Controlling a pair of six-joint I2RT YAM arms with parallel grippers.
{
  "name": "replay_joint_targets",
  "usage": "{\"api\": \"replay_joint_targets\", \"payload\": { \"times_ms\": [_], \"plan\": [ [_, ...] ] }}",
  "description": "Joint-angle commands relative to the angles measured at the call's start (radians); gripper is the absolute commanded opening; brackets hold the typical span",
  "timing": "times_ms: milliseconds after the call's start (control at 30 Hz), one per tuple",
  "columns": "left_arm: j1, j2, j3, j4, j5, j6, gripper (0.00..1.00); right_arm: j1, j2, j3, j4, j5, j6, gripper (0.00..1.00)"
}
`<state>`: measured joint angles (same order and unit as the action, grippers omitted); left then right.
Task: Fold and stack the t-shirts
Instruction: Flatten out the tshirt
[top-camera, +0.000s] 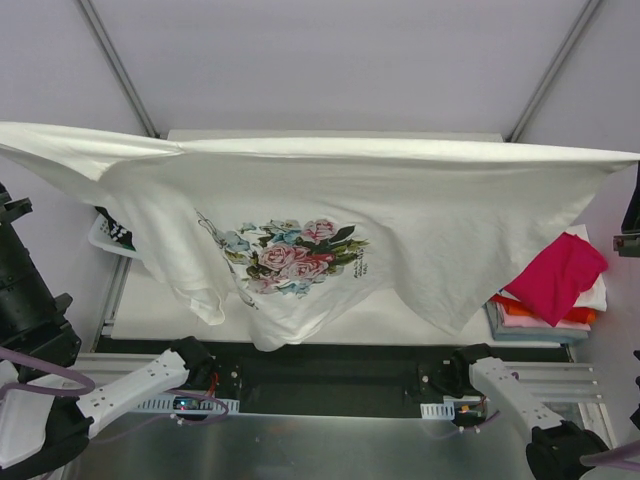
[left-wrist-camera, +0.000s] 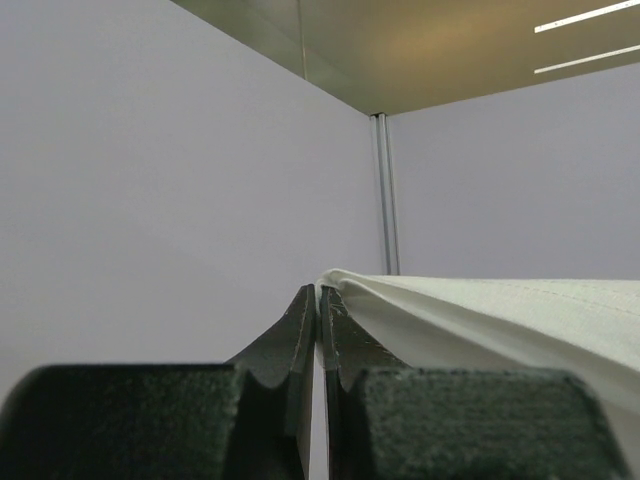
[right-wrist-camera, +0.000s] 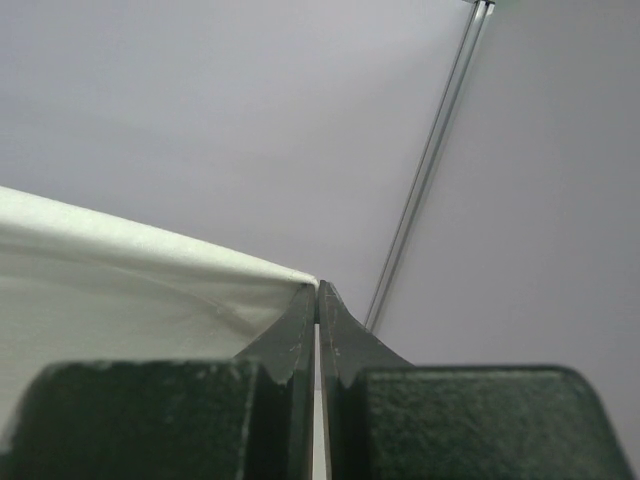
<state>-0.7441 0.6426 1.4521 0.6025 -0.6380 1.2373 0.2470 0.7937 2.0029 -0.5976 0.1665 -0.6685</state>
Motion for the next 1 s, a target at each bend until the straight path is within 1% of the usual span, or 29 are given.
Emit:
{"api": "replay_joint_targets", "payload": {
  "times_ms": [0,100,167,333,467,533,800,967],
  "plan": [
    [0.022,-0.052,0.027,0.137,-0.091,0.014,0.0,-0.026,-0.014,0.02,0.045,0.114,0.001,0.01],
    [0.02,-0.041,0.011,0.128,-0.081,0.02,0.0,-0.029,-0.005,-0.003,0.059,0.123,-0.019,0.01],
    [0.012,-0.032,-0.03,0.132,-0.069,0.036,0.0,-0.032,-0.002,-0.038,0.085,0.146,-0.039,0.01],
    [0.003,0.0,-0.14,0.155,-0.043,0.073,0.0,-0.029,-0.016,-0.216,0.139,0.185,-0.092,0.01],
    [-0.001,0.014,-0.281,0.232,-0.016,0.111,0.0,-0.031,-0.036,-0.355,0.188,0.206,-0.127,0.01],
    [-0.001,0.022,-0.324,0.237,-0.006,0.106,0.0,-0.029,-0.037,-0.409,0.199,0.217,-0.138,0.01],
    [-0.001,0.055,-0.338,0.211,-0.002,0.087,0.0,-0.029,-0.018,-0.466,0.213,0.229,-0.16,0.01],
    [-0.001,0.069,-0.374,0.22,0.011,0.083,0.0,-0.028,0.004,-0.501,0.2,0.234,-0.167,0.01]
  ]
}}
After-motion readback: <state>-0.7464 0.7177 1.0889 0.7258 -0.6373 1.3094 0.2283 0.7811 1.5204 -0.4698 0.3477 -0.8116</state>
